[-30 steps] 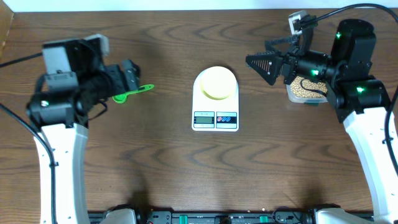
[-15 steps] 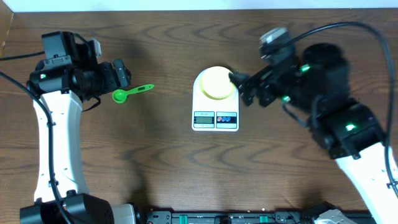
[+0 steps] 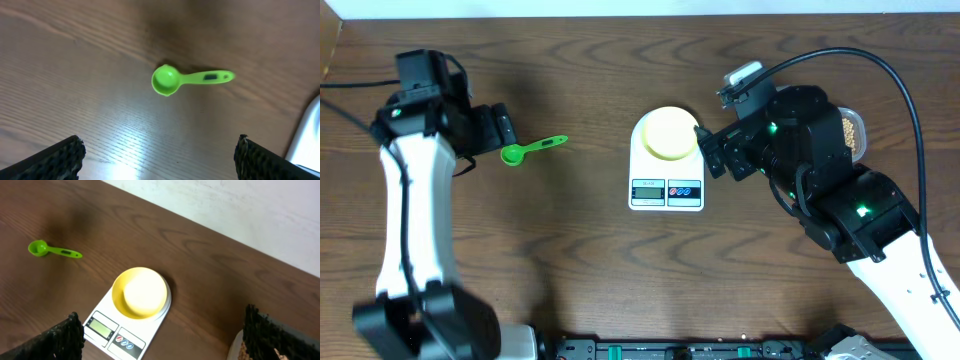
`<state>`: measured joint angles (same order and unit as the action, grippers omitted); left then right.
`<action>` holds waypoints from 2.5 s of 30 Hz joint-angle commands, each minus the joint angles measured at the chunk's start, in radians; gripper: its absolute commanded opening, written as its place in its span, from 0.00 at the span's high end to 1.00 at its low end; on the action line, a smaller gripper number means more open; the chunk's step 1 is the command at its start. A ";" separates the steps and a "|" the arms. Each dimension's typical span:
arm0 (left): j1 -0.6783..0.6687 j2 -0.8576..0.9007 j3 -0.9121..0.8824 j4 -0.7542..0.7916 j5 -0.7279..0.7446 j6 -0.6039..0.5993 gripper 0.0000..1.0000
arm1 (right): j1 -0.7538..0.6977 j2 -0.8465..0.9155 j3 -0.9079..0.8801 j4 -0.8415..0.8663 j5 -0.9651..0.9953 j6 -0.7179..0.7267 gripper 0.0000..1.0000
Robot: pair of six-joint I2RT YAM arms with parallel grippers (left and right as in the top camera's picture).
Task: Scoop item into bowl and weigh 50g on scale
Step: 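Move the left gripper to the green scoop handle and grasp it, then lift the green scoop with the left gripper and hand it to the right gripper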
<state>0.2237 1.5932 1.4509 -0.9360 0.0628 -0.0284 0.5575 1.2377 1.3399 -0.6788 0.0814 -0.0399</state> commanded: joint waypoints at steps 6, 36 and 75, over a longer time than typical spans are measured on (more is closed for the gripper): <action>0.005 0.309 -0.023 0.089 -0.109 -0.053 0.02 | 0.006 0.008 0.012 -0.035 0.016 0.186 0.01; 0.066 0.465 -0.041 0.198 -0.153 -0.086 0.09 | 0.006 0.008 0.012 -0.101 -0.006 0.201 0.01; -0.151 -0.040 0.019 0.073 0.570 0.044 0.93 | -0.050 0.085 0.012 0.027 -0.367 0.393 0.01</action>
<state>0.1326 1.5539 1.4689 -0.8394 0.5259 -0.0418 0.5247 1.2900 1.3399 -0.6765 -0.0570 0.2981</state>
